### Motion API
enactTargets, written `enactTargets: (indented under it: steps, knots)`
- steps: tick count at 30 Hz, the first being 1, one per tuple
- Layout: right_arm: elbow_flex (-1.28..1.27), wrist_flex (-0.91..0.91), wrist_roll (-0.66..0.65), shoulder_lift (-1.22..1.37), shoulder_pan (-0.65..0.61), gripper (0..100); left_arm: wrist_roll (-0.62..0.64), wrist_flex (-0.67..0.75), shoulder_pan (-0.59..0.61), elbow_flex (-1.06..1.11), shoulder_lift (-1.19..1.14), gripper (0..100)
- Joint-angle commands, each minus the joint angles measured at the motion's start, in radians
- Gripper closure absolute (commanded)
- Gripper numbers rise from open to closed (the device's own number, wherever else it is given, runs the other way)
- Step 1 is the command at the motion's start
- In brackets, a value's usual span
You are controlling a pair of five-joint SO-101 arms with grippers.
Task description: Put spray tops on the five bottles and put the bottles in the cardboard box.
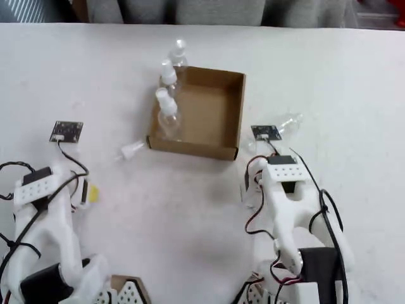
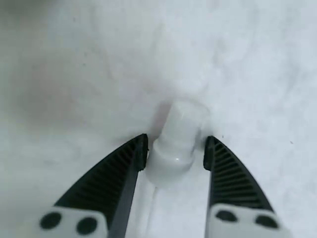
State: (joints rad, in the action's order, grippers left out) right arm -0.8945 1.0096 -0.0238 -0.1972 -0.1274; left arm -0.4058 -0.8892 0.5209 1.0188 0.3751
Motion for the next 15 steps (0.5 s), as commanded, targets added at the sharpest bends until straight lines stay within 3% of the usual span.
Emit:
enactTargets:
  steps: [1,5,9,15]
  knots:
    - [0.034,-0.008,0.025,0.025,-0.005,84.0,-0.029,0.011,-0.008,-0.029,0.001,89]
    - [0.034,-0.01,0.02,0.025,-0.005,85.6,-0.029,0.011,-0.008,-0.029,0.001,89]
    - [0.038,-0.016,0.017,0.025,-0.007,99.1,-0.029,0.011,-0.008,-0.029,0.001,89]
    - [0.044,0.016,0.014,-0.054,0.022,98.1,-0.029,0.011,-0.008,-0.029,0.001,89]
